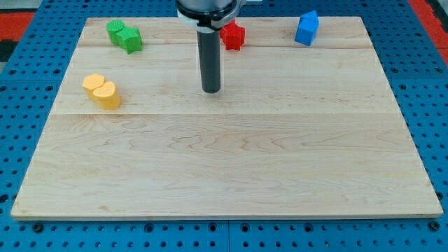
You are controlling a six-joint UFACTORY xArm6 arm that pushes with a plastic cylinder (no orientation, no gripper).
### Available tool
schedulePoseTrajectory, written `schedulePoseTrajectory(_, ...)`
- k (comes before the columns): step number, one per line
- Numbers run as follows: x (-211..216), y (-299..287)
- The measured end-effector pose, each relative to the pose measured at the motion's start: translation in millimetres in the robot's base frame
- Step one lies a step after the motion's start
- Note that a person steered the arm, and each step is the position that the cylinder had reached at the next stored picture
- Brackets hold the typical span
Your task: Move the red circle along with red star towards down
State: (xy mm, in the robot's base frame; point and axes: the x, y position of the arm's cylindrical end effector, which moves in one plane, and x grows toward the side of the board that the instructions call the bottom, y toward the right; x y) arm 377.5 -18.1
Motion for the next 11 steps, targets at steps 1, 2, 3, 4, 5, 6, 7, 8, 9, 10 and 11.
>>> schedulePoseTrajectory(1,-5,-14)
schedulePoseTrajectory(2,-12,-58)
schedulePoseTrajectory(3,-45,-59)
schedulePoseTrajectory(4,-94,-59)
schedulePoseTrajectory(5,-139,-58)
schedulePoseTrajectory(6,-181,-58)
schedulePoseTrajectory(7,-183,-42)
schedulePoseTrajectory(8,-183,-20)
schedulePoseTrajectory(9,-184,-15)
schedulePoseTrajectory(10,-184,35)
schedulePoseTrajectory(11,-180,41)
